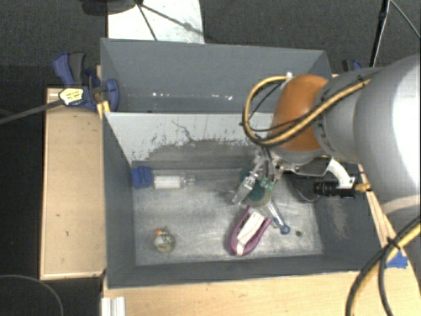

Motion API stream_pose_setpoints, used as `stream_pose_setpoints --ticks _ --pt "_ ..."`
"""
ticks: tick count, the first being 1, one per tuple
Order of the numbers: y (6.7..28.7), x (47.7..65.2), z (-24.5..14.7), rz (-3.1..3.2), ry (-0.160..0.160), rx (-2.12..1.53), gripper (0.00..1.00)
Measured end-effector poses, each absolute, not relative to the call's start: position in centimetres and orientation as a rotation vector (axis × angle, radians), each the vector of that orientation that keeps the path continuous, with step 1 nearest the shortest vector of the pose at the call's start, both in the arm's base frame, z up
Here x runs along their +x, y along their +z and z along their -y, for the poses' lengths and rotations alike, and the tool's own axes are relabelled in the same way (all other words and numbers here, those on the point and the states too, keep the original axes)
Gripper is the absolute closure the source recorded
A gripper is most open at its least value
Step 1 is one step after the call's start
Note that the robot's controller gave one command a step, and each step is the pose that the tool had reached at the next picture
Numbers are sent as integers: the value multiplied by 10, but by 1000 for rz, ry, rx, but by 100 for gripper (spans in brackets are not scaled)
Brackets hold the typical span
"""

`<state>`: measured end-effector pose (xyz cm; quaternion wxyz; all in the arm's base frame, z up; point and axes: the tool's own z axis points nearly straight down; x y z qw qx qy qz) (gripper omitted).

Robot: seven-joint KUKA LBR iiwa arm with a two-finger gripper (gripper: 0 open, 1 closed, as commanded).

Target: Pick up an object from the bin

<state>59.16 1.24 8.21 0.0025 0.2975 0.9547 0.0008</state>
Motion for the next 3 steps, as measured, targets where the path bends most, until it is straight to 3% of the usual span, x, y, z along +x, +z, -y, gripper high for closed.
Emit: stream_pose_setpoints --ticks 1,2,3 --pt "74 593 -21 -2888 7 1219 0" --pt "76 596 -18 -2877 5 1212 100" --pt "189 598 -17 -2892 6 1205 100"
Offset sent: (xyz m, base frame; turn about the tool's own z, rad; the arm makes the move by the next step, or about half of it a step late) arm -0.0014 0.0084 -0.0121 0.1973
